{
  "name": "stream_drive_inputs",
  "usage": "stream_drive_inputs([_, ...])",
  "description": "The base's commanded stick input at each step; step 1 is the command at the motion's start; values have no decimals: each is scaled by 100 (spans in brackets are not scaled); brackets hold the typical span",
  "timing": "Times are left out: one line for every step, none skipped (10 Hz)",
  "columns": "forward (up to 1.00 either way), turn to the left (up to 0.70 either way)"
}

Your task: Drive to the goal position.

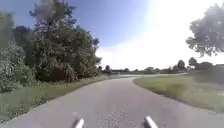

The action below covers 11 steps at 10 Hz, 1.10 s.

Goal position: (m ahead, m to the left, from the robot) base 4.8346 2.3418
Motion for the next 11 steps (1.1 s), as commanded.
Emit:
stream_drive_inputs([70,0])
stream_drive_inputs([70,0])
stream_drive_inputs([70,0])
stream_drive_inputs([70,0])
stream_drive_inputs([70,0])
stream_drive_inputs([70,0])
stream_drive_inputs([70,0])
stream_drive_inputs([70,0])
stream_drive_inputs([70,0])
stream_drive_inputs([70,0])
stream_drive_inputs([70,0])
